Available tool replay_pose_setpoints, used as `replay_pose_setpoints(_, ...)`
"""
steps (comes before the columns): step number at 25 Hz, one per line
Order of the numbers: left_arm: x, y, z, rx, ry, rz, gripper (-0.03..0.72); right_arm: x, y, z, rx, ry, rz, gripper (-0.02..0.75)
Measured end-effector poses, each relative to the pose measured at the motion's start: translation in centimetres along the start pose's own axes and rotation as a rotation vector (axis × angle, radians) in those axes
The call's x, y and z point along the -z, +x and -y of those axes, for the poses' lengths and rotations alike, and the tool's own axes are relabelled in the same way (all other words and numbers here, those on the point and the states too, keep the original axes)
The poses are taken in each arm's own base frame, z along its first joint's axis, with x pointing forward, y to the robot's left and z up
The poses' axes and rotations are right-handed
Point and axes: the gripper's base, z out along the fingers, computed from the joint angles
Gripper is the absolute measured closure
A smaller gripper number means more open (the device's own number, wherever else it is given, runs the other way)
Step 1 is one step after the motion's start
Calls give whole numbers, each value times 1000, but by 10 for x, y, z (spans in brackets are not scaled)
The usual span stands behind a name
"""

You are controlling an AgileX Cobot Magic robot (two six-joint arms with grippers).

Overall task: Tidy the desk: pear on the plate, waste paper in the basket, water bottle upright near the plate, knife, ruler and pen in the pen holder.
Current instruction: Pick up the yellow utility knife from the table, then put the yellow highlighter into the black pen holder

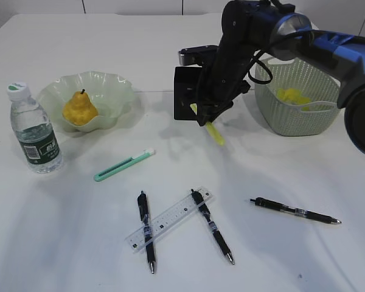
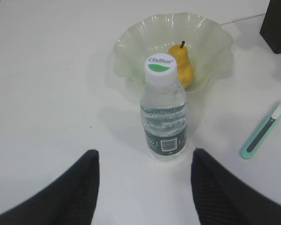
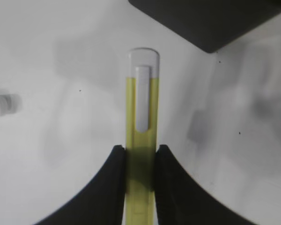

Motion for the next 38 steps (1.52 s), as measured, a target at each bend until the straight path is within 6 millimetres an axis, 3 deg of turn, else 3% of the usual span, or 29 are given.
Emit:
replay_pose_setpoints(9,0,0,0,0,0,-2,251,26,-15,-2,9,4,96,615)
replay_pose_setpoints(21,0,0,0,0,0,-2,251,44,-25,-6,11,-12,180,615)
replay_pose_setpoints(38,0,0,0,0,0,-2,253,58,-58,0,19,57,574,615)
